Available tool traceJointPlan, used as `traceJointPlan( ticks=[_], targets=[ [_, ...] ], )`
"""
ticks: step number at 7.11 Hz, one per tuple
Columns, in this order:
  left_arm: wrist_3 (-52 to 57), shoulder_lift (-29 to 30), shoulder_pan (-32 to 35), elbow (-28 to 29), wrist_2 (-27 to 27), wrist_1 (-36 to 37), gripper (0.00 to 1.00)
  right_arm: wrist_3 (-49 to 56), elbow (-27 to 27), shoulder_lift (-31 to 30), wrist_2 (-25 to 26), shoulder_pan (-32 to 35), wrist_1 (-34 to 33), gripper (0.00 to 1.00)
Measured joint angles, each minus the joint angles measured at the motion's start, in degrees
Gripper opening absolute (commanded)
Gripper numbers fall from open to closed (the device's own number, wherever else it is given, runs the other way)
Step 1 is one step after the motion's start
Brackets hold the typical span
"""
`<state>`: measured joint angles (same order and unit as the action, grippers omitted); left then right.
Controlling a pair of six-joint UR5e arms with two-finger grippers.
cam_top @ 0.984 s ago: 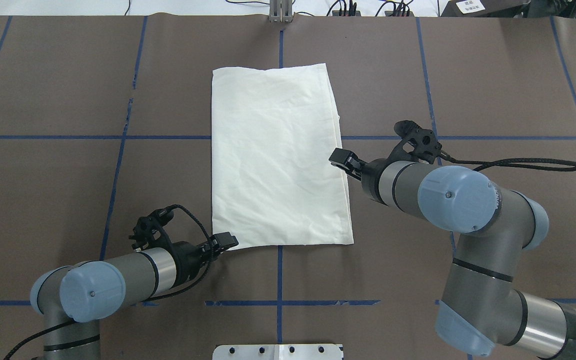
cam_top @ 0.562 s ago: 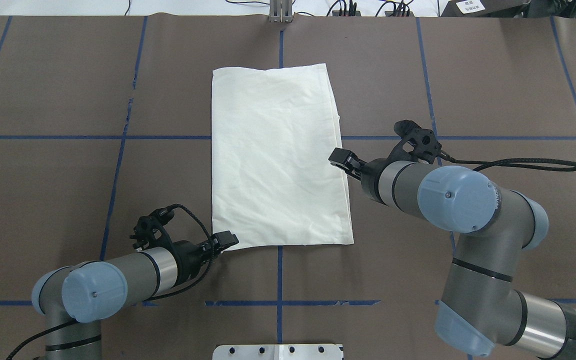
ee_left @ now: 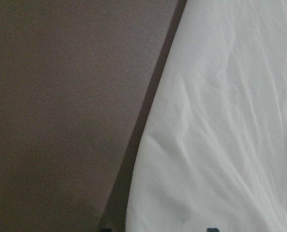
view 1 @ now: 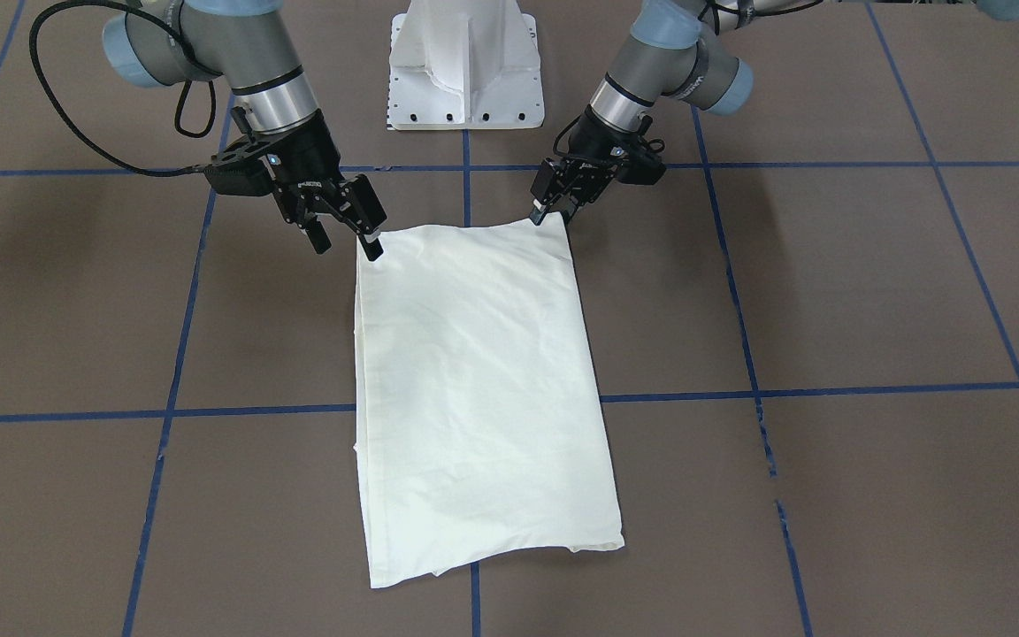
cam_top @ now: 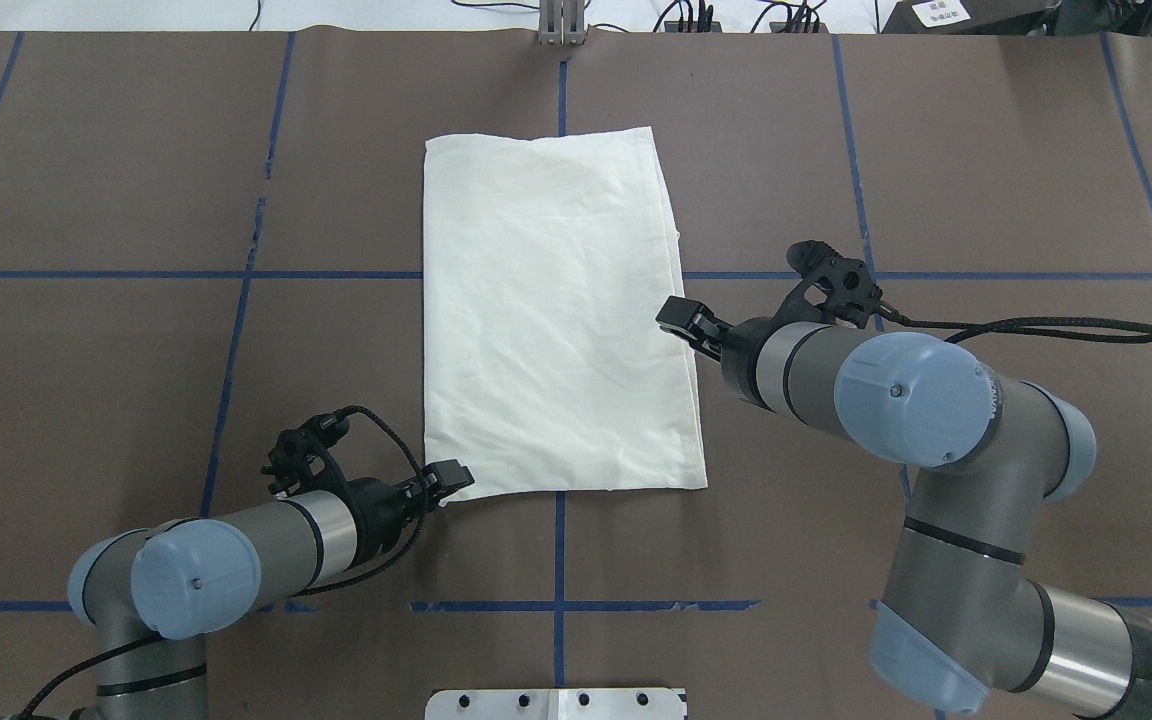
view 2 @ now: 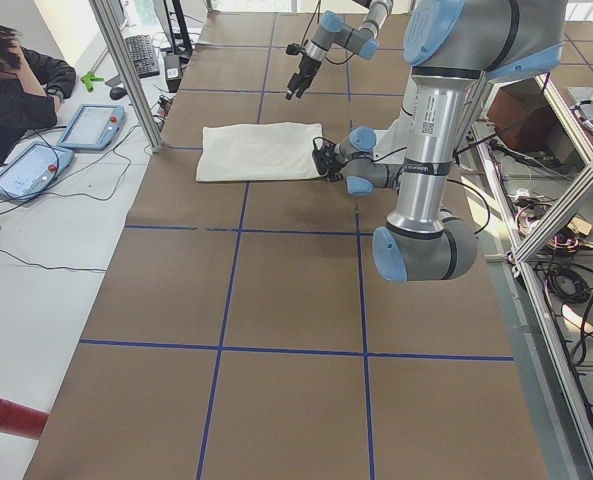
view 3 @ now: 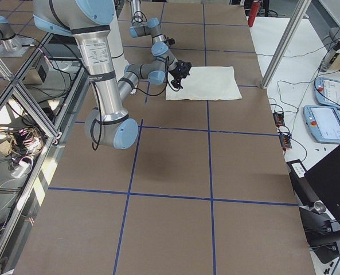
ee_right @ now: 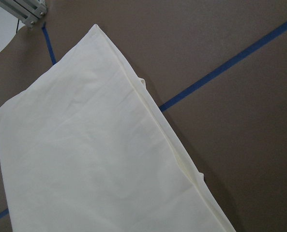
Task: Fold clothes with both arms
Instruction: 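Close both grippers on the near corners of the folded shirt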
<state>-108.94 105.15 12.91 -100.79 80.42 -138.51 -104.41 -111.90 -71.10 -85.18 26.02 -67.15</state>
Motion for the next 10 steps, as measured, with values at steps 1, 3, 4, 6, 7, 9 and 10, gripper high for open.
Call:
traceJointPlan(
  ticks=[1,3,4,6,7,9,10],
  targets=[
    [-0.08,0.2,0.03,0.23,0.0,0.0,0.63,0.0,0.0,0.01,-0.02,0.0,0.0,1.0],
    [-0.04,0.51,0.23,0.46,-0.06,0.0,0.63,-0.04,0.01,0.1,0.09,-0.04,0.0,1.0],
    [0.1,0.54,0.33,0.51,-0.06,0.01,0.6,-0.04,0.01,0.12,0.15,-0.06,0.0,1.0],
    [0.26,0.58,0.45,0.77,-0.05,0.07,0.53,-0.03,0.01,0.1,0.19,-0.08,0.0,1.0],
    [0.31,0.6,0.49,0.88,-0.03,0.08,0.43,-0.01,0.01,0.09,0.19,-0.06,0.0,1.0],
    [0.35,0.65,0.53,0.93,0.0,0.03,0.07,0.0,0.09,0.03,0.35,-0.08,-0.01,1.0],
    [0.44,0.66,0.53,0.94,0.02,0.01,0.0,-0.02,0.19,-0.01,0.47,-0.12,-0.11,0.97]
  ],
)
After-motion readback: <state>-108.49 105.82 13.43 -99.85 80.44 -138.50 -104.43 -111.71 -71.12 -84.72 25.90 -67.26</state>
